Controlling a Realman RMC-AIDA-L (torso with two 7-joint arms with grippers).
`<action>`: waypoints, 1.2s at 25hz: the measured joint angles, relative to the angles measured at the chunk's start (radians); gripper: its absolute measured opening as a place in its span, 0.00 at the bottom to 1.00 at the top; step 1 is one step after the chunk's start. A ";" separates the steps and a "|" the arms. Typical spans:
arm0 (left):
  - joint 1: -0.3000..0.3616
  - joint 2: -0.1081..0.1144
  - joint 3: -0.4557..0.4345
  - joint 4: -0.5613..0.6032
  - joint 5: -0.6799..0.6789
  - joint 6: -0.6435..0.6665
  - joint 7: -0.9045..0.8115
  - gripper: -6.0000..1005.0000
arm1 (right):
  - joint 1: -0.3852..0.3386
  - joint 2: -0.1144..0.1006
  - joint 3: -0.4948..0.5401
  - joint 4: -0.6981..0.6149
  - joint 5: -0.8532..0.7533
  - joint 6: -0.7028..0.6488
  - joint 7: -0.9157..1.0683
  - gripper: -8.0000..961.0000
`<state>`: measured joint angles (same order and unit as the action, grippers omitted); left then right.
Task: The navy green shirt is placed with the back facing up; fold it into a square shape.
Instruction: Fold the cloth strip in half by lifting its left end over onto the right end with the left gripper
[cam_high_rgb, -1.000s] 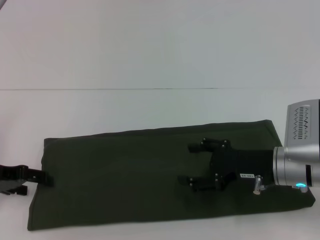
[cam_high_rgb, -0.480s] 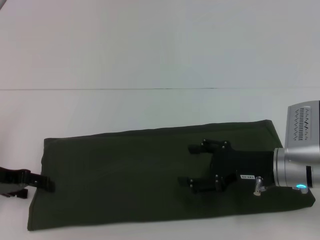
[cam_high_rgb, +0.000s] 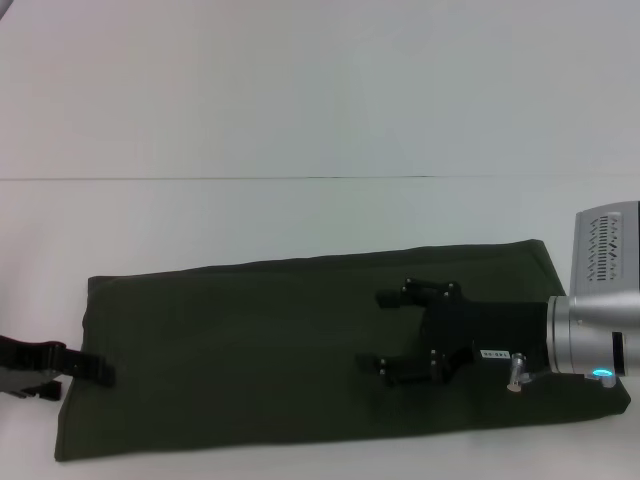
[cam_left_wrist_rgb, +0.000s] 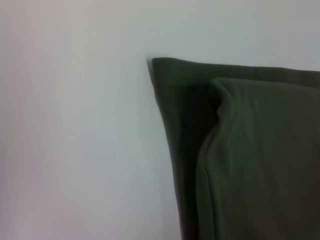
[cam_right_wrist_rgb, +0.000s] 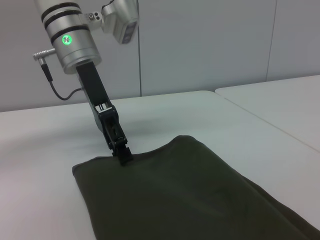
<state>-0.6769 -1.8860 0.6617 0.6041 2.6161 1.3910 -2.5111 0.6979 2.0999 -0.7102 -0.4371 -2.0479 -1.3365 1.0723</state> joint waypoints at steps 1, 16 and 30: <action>0.000 0.000 0.000 0.000 0.000 0.000 0.000 0.88 | 0.000 0.000 0.000 0.000 0.000 0.000 0.000 0.97; -0.012 -0.014 -0.004 -0.013 -0.012 -0.005 0.000 0.88 | -0.002 0.000 0.000 0.000 0.001 -0.002 0.000 0.97; -0.031 -0.020 -0.004 -0.053 -0.036 -0.025 -0.001 0.88 | -0.003 0.000 -0.002 0.000 0.000 -0.004 0.000 0.97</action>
<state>-0.7078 -1.9064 0.6580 0.5508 2.5798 1.3661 -2.5120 0.6949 2.0999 -0.7120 -0.4372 -2.0479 -1.3405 1.0722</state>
